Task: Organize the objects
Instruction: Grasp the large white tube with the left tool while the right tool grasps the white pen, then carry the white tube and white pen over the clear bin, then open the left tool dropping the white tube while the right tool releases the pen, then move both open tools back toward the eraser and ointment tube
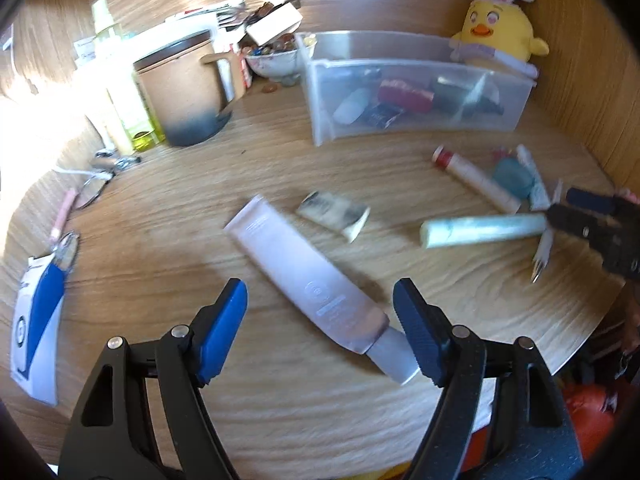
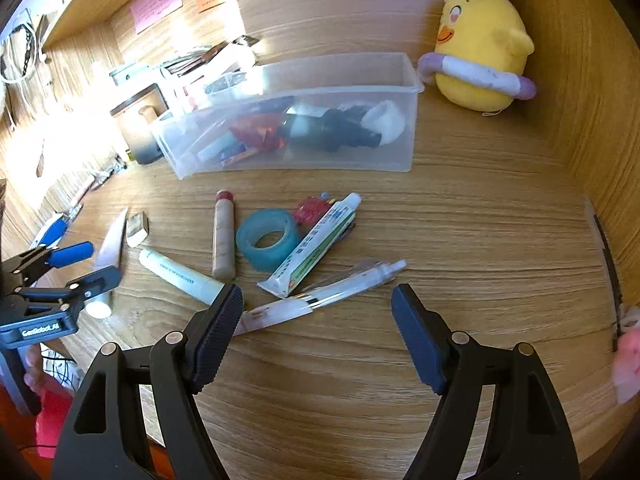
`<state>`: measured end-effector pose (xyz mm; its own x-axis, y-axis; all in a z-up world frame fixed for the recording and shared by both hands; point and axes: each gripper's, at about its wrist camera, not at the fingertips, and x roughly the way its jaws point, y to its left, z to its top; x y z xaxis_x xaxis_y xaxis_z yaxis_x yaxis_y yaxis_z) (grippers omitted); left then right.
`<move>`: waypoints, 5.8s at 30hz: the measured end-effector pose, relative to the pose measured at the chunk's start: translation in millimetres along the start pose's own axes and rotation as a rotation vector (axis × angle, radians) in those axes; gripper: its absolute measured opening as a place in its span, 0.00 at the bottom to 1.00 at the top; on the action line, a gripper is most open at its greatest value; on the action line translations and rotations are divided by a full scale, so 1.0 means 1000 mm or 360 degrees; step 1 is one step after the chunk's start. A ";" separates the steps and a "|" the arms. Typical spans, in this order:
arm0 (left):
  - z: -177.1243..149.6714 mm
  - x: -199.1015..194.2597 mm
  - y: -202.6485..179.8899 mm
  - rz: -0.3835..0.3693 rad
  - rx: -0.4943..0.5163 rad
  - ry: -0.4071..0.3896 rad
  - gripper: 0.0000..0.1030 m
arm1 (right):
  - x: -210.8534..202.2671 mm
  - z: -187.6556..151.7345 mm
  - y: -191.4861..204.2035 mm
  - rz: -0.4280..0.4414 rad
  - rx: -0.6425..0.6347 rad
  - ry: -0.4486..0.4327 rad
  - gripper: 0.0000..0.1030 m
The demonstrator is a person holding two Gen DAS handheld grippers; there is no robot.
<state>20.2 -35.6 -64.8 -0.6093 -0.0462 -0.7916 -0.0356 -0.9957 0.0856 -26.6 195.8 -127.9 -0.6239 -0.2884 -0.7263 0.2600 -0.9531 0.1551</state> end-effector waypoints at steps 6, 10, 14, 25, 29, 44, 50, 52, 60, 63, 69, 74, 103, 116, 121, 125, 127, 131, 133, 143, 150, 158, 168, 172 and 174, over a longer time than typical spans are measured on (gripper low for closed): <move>-0.013 -0.006 0.014 0.0018 -0.0017 0.0013 0.73 | 0.003 -0.001 0.008 -0.0048 -0.0034 -0.0029 0.65; -0.019 -0.011 0.019 -0.0041 -0.0026 0.0017 0.53 | 0.003 -0.001 0.012 -0.0047 -0.0060 -0.0035 0.53; -0.023 -0.016 0.017 -0.0057 0.0012 -0.0007 0.32 | 0.001 0.000 0.006 -0.0017 -0.0040 -0.0030 0.41; -0.021 -0.010 0.033 0.0032 -0.0046 -0.0079 0.21 | -0.011 -0.003 -0.012 -0.0086 -0.0021 -0.0017 0.25; -0.019 -0.006 0.044 0.0036 -0.0114 -0.0091 0.21 | -0.015 -0.002 -0.022 -0.0156 0.0001 -0.0009 0.24; 0.003 -0.022 0.052 0.0017 -0.0161 -0.0247 0.18 | 0.000 0.005 -0.021 -0.0289 -0.0018 -0.0031 0.27; 0.004 -0.019 0.053 0.0016 -0.0164 -0.0247 0.18 | -0.004 0.000 -0.019 -0.0264 -0.0095 -0.0036 0.10; 0.002 -0.013 0.055 0.0005 -0.0172 -0.0214 0.18 | -0.005 -0.001 -0.021 -0.0255 -0.0088 -0.0034 0.10; -0.011 -0.003 0.071 -0.0028 -0.0217 -0.0088 0.19 | -0.006 -0.001 -0.021 -0.0224 -0.0036 -0.0037 0.10; -0.016 -0.001 0.070 -0.0006 -0.0187 -0.0051 0.21 | -0.005 -0.001 -0.019 -0.0214 -0.0034 -0.0041 0.10; -0.015 -0.002 0.066 0.0025 -0.0162 -0.0092 0.21 | -0.003 -0.001 -0.015 -0.0192 -0.0036 -0.0056 0.10; -0.009 -0.007 0.064 0.0059 -0.0147 -0.0141 0.21 | -0.009 0.003 -0.015 -0.0181 -0.0018 -0.0110 0.10; 0.093 -0.037 0.027 -0.0213 -0.0174 -0.0479 0.21 | -0.026 0.111 0.006 0.0024 -0.0173 -0.0429 0.10; 0.148 0.001 0.007 -0.0319 -0.0142 -0.0402 0.21 | 0.009 0.160 0.014 0.0065 -0.0295 -0.0356 0.10; 0.169 0.016 -0.003 -0.0341 -0.0105 -0.0360 0.21 | 0.026 0.174 0.015 0.0082 -0.0309 -0.0304 0.10; 0.180 0.029 -0.011 -0.0373 -0.0086 -0.0310 0.21 | 0.043 0.181 0.011 0.0091 -0.0309 -0.0249 0.10; 0.184 0.035 -0.015 -0.0390 -0.0071 -0.0287 0.21 | 0.050 0.181 0.007 0.0099 -0.0296 -0.0221 0.10; 0.188 0.045 -0.021 -0.0415 -0.0045 -0.0251 0.21 | 0.066 0.181 -0.001 0.0107 -0.0267 -0.0152 0.10; 0.191 0.051 -0.023 -0.0433 -0.0039 -0.0226 0.21 | 0.073 0.180 -0.005 0.0115 -0.0255 -0.0120 0.10; 0.193 0.076 -0.028 -0.0526 -0.0045 -0.0122 0.21 | 0.092 0.176 -0.009 0.0131 -0.0253 -0.0024 0.10; 0.192 0.069 -0.024 -0.0541 -0.0032 -0.0143 0.21 | 0.097 0.175 -0.011 0.0165 -0.0238 0.0046 0.10; 0.186 0.043 -0.019 -0.0489 0.0016 -0.0231 0.21 | 0.074 0.175 -0.003 0.0095 -0.0281 -0.0032 0.23; 0.166 0.014 -0.016 -0.0386 0.0053 -0.0339 0.48 | 0.041 0.161 0.004 0.0038 -0.0314 -0.0124 0.51; 0.156 0.006 -0.013 -0.0358 0.0039 -0.0366 0.61 | 0.027 0.153 0.005 0.0005 -0.0308 -0.0156 0.60; 0.152 0.003 -0.011 -0.0350 0.0031 -0.0372 0.67 | 0.022 0.148 0.007 -0.0014 -0.0313 -0.0173 0.68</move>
<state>-101.9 -12.2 23.6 -0.7507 0.1918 -0.6322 -0.2003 -0.9780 -0.0589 -147.8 169.1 -43.1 -0.6998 -0.2985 -0.6490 0.3862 -0.9224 0.0078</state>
